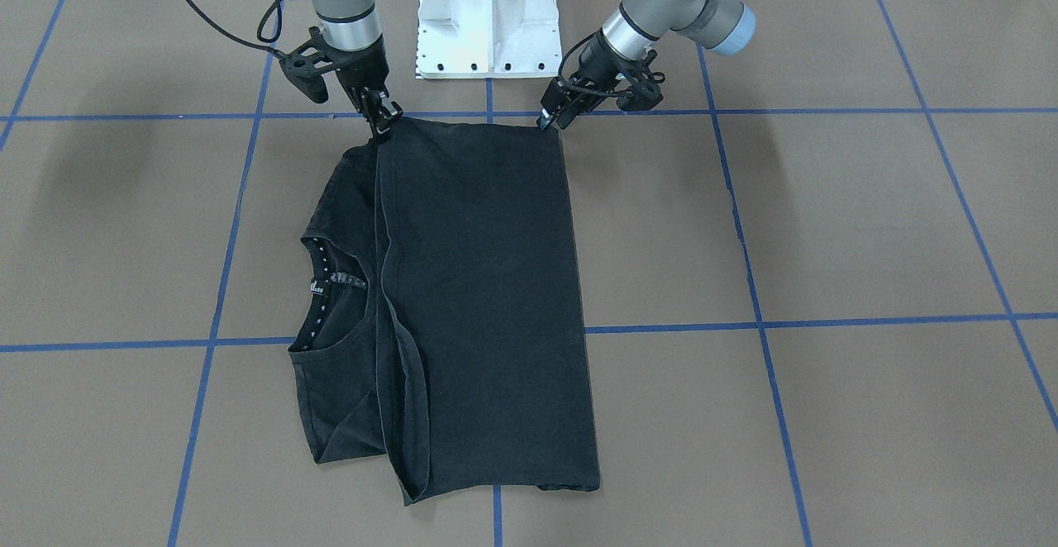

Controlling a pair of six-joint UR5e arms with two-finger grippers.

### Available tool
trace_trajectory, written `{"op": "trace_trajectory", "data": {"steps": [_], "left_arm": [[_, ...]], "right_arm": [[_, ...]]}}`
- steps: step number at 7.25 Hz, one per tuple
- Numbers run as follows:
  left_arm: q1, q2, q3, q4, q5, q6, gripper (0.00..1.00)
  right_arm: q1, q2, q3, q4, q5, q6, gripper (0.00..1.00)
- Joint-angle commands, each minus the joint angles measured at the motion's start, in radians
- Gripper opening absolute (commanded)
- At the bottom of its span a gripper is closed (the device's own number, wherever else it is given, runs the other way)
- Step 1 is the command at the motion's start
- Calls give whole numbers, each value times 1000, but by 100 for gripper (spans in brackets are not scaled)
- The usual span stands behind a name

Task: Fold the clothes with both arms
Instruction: 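Grasp both near corners of the shirt with both grippers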

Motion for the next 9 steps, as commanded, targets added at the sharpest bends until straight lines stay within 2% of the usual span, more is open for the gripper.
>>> {"op": "trace_trajectory", "data": {"steps": [1,2,4,5,6,7,9], "left_arm": [[-3,0,5,1,1,2,56],[-8,-1,5,1,2,4,55],[-6,-1,5,1,4,4,48],[-6,-3,7,1,8,2,32],[-8,-10,7,1,10,2,8],[-9,-12,7,1,10,2,0],[-12,-12,-7,2,8,2,0]], "right_arm": [[1,0,3,0,-1,0,0],[1,0,3,0,-1,0,0],[1,-1,3,0,0,0,0],[1,-1,3,0,0,0,0],[1,-1,1,0,0,-1,0],[1,-1,1,0,0,-2,0],[3,-1,0,0,6,-5,0]]}}
